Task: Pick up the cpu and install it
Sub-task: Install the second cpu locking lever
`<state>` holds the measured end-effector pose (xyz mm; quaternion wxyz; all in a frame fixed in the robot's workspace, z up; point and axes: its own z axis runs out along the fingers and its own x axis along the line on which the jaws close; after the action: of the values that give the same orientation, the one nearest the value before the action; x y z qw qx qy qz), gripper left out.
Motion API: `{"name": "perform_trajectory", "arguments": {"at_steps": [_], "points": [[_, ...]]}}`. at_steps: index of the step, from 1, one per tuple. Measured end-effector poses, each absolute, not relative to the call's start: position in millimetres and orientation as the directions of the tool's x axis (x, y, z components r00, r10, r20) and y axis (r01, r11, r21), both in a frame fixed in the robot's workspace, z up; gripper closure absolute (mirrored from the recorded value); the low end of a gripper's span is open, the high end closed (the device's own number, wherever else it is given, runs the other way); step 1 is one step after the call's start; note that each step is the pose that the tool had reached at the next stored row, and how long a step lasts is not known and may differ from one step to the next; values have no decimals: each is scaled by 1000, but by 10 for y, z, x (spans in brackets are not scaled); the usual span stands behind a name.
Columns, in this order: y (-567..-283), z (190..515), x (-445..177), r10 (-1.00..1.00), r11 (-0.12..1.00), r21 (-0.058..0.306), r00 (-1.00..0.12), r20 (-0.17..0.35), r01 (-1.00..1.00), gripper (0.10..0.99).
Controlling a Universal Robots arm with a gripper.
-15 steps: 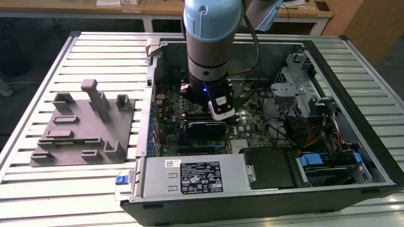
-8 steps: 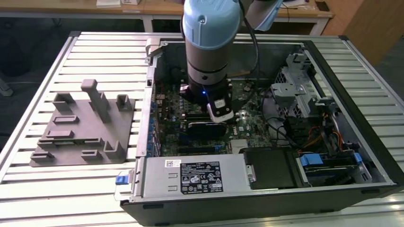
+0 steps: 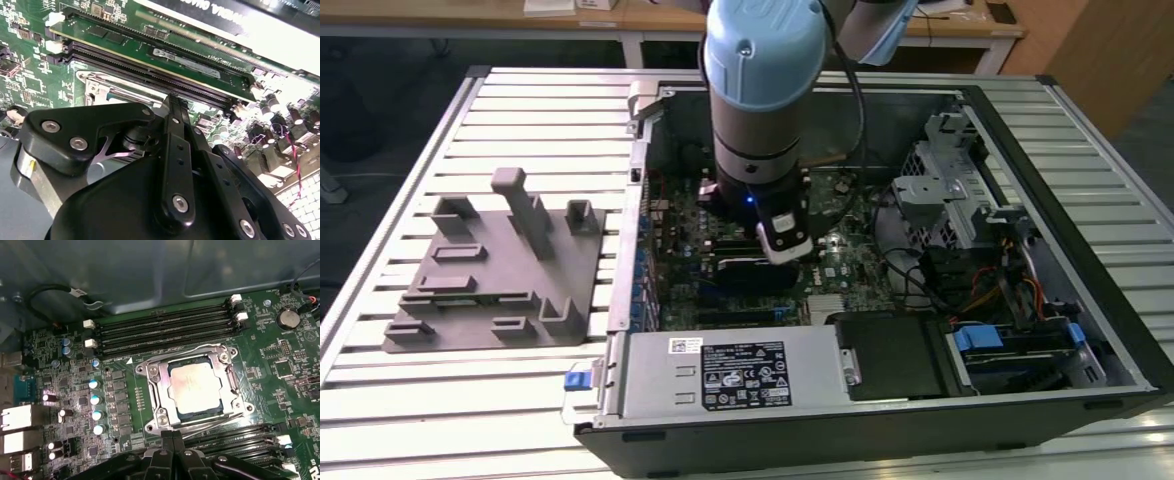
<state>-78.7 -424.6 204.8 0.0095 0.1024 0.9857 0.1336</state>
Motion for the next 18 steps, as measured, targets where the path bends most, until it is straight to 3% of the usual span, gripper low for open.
{"name": "perform_trajectory", "arguments": {"at_steps": [7,18], "points": [[-4261,2033,-837,199,944,267,-980,9,194,980],[-4262,1969,-852,189,936,298,-982,16,185,980]]}}
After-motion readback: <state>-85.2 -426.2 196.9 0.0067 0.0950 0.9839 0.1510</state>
